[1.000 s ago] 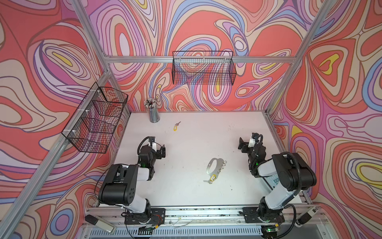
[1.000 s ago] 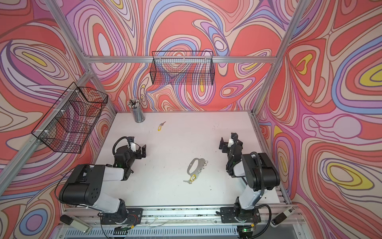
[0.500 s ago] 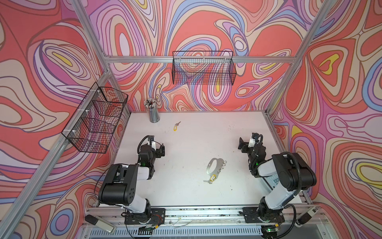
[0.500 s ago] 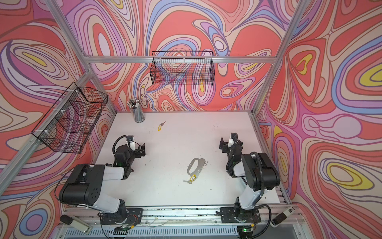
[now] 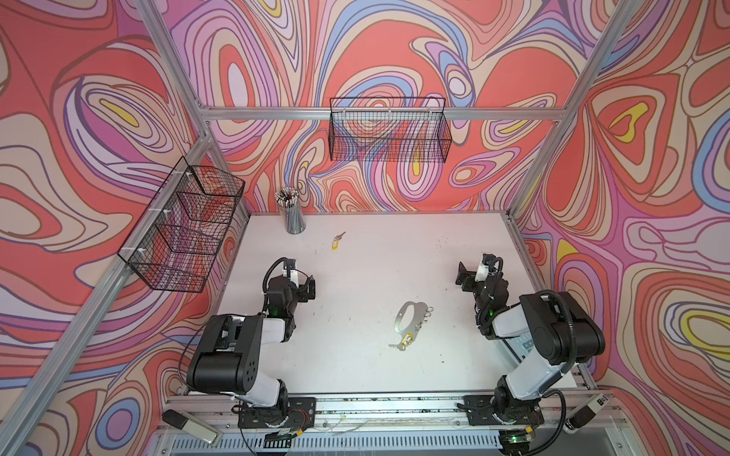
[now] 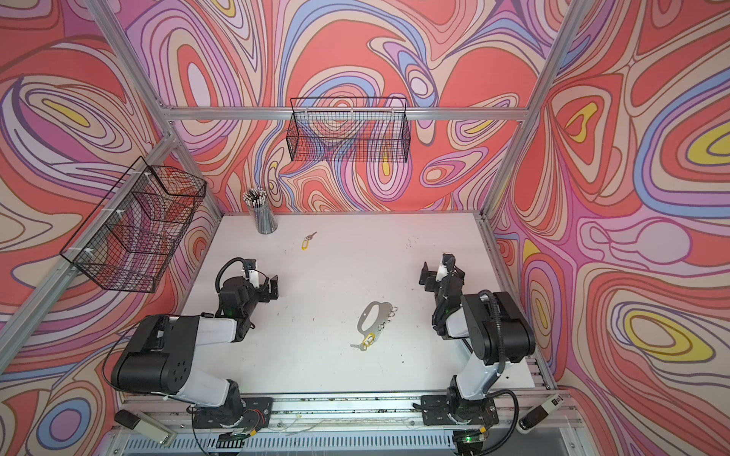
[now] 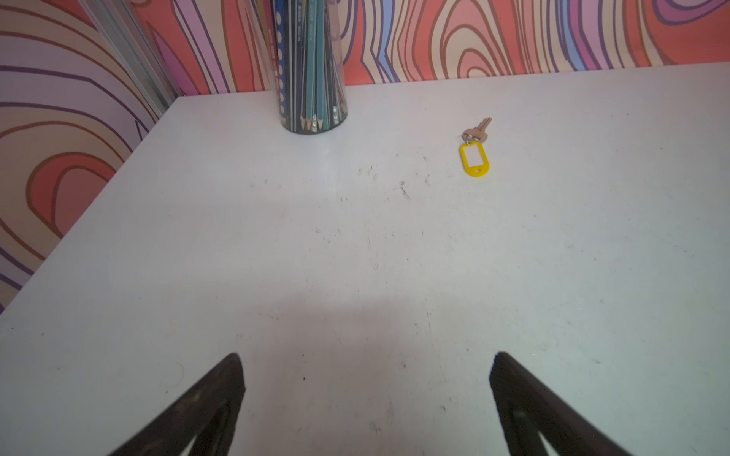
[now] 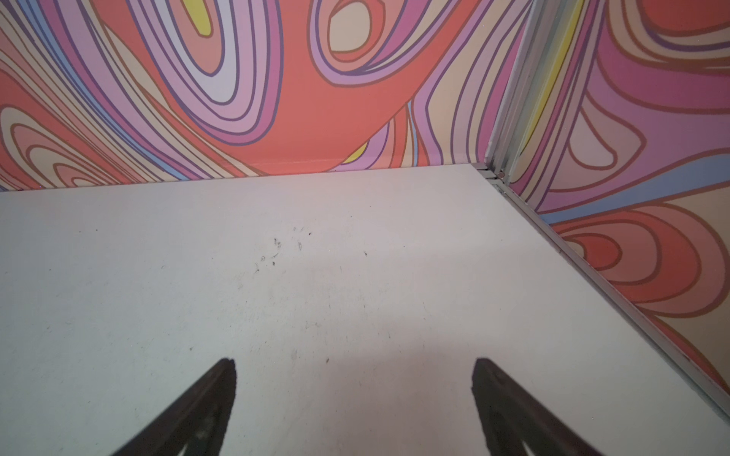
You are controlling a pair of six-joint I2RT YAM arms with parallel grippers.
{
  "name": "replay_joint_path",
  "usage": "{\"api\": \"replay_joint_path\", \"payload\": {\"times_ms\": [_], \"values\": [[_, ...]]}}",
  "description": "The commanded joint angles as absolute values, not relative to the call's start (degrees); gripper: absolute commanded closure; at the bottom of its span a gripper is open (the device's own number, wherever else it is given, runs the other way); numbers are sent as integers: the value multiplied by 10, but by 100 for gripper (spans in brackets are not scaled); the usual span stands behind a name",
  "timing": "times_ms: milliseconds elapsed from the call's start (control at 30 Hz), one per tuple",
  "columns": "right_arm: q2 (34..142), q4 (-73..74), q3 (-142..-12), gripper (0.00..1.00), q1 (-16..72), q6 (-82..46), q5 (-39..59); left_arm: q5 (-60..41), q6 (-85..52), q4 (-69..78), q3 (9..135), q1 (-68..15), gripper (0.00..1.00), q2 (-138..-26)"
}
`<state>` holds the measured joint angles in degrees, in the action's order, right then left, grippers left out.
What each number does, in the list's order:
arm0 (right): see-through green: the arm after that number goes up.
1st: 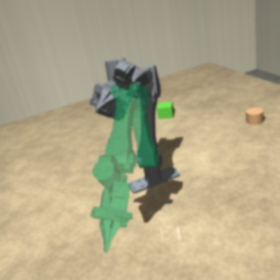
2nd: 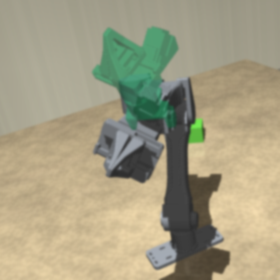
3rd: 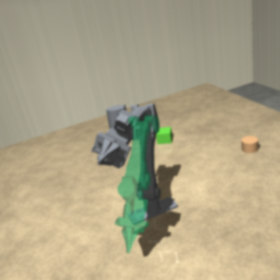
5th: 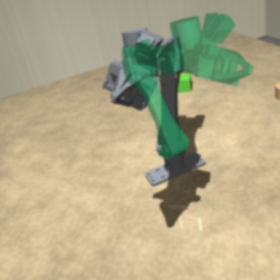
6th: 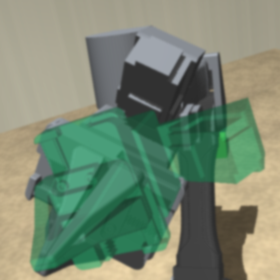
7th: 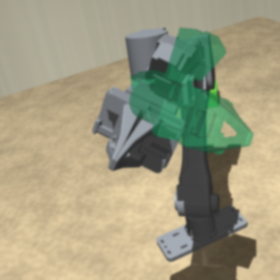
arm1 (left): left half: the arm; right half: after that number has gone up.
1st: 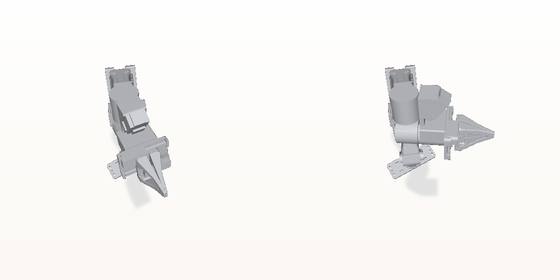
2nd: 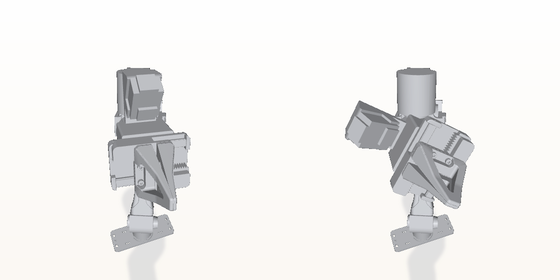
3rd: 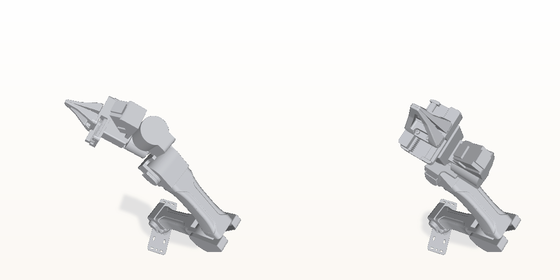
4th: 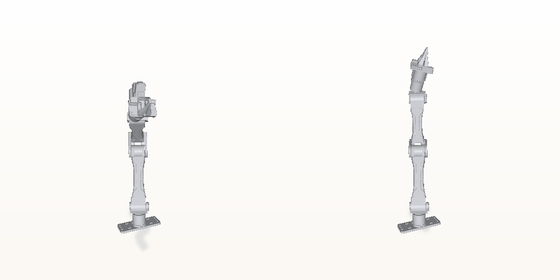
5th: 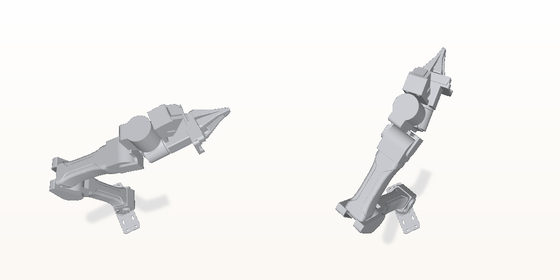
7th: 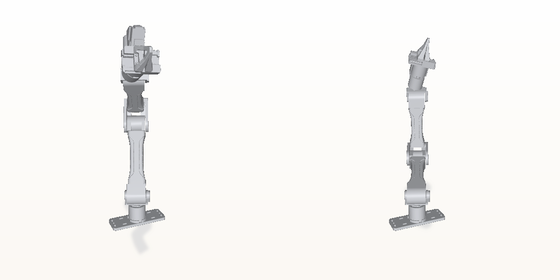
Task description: Put the keys on the keyring
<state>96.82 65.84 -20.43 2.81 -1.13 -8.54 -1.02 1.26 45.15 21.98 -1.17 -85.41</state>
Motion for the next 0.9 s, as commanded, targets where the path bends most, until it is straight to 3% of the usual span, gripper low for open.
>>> {"api": "replay_joint_path", "payload": {"times_ms": [0,233,433,700,767,867], "values": [[922,667,-187,2,28,-17,-106,17,1,362,261,-11,0,-802],[861,619,-187,2,29,-20,-118,13,13,284,290,-11,0,-729],[808,582,-192,2,29,-43,-126,62,-90,204,342,-11,0,-695],[710,199,-349,2,28,-265,-206,96,-323,-174,535,-11,0,-664],[706,148,-374,2,28,-308,-215,56,-322,-162,525,-11,0,-651],[696,143,-382,2,29,-309,-148,12,-344,-120,491,-11,0,-623]]}}
